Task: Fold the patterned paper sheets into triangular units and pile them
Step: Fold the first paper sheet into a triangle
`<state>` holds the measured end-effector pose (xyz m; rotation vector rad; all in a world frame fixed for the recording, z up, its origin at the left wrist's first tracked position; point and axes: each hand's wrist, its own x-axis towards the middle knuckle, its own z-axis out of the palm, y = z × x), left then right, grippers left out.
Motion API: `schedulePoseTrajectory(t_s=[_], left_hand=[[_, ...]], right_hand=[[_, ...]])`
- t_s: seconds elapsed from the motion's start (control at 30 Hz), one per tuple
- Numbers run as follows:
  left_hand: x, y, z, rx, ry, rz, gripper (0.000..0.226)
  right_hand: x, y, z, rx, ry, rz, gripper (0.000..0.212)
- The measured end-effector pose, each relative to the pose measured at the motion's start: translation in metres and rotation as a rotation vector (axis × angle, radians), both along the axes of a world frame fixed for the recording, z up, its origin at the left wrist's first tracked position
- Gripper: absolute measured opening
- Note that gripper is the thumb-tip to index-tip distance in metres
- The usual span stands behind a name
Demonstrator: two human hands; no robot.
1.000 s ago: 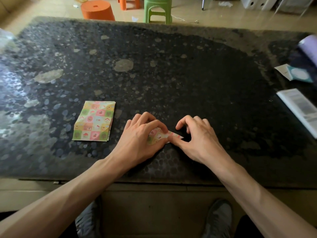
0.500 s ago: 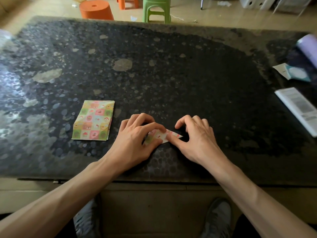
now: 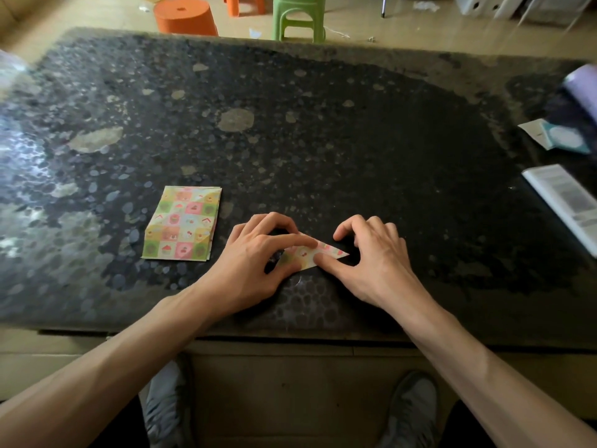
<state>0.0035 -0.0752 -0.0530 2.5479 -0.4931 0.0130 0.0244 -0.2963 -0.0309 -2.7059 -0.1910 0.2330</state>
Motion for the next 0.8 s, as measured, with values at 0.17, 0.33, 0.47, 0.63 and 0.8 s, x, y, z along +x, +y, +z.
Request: schedulePoseTrajectory(t_s=[0.17, 0.33, 0.47, 0.63, 0.8], left_hand=[[0.004, 0.005, 0.003, 0.002, 0.041, -0.049, 0.041], [0.009, 0.014, 0.004, 0.012, 0.083, -0.112, 0.052], [0.009, 0.022, 0.007, 0.002, 0.106, -0.165, 0.056], [0.008, 0.023, 0.009, -0.021, 0.101, -0.178, 0.063], [0.006, 0.029, 0.008, -0.039, 0.075, -0.178, 0.07]], right_hand=[[0.001, 0.0, 0.001, 0.007, -0.001, 0.004, 0.045], [0.0, -0.001, 0.003, 0.017, 0.006, 0.003, 0.045], [0.0, 0.0, 0.004, 0.008, 0.013, 0.002, 0.045], [0.001, 0.0, 0.005, 0.007, 0.012, 0.003, 0.046], [0.001, 0.0, 0.007, 0.005, 0.023, 0.002, 0.046]])
